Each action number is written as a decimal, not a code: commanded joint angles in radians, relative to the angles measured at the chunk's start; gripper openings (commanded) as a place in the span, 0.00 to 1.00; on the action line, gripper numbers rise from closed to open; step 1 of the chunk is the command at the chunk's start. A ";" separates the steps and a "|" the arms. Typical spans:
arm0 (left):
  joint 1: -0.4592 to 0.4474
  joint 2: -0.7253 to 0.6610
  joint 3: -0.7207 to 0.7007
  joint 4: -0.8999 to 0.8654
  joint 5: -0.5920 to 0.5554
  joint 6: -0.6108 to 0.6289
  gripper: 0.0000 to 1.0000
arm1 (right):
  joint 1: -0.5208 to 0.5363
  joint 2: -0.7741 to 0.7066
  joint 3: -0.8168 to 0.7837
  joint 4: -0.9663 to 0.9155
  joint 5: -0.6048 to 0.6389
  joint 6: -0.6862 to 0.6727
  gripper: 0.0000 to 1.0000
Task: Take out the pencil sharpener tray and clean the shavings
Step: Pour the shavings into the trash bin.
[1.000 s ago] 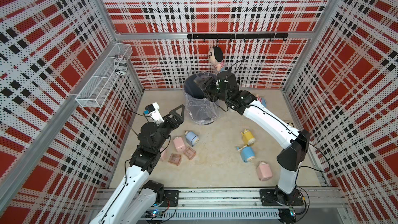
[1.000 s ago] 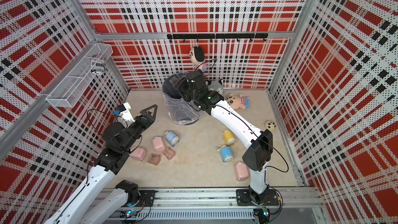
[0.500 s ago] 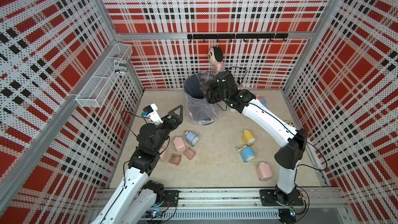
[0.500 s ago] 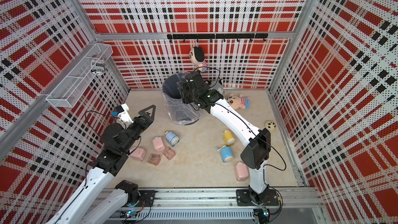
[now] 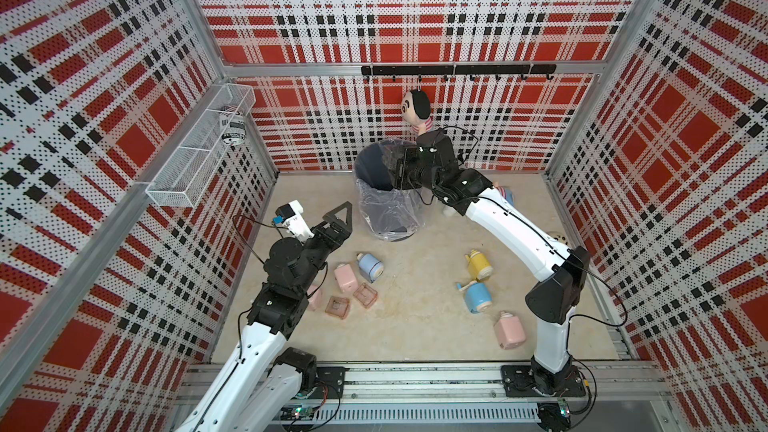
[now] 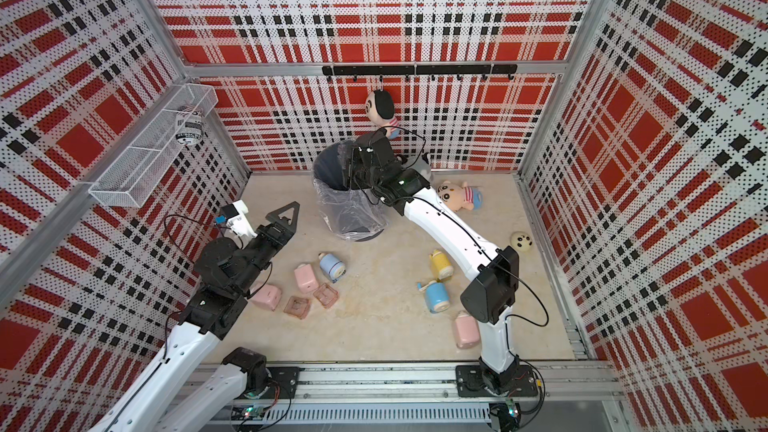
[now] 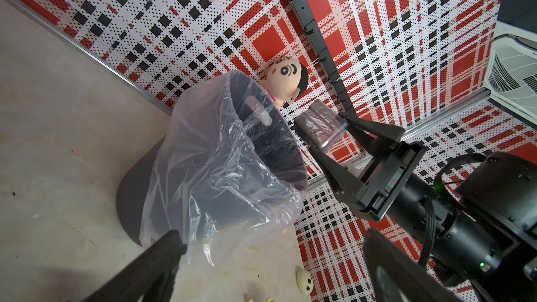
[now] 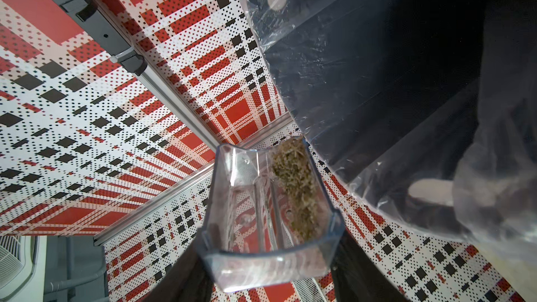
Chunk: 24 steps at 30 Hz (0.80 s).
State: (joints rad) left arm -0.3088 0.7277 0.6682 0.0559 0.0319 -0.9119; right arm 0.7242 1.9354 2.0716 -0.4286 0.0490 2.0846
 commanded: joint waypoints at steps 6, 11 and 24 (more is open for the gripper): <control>-0.077 0.018 0.012 -0.023 -0.061 0.089 0.98 | -0.002 -0.055 -0.251 0.166 -0.033 0.072 0.46; -0.168 0.055 0.045 -0.042 -0.139 0.116 0.98 | -0.003 -0.073 -0.269 0.185 -0.032 0.068 0.46; -0.191 0.060 0.082 -0.054 -0.163 0.139 0.98 | -0.011 -0.081 -0.172 0.225 -0.038 0.107 0.46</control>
State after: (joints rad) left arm -0.4965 0.7982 0.7147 0.0132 -0.1150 -0.8005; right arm 0.7212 1.8790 1.8618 -0.2325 0.0143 2.0930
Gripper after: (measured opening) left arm 0.982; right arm 0.605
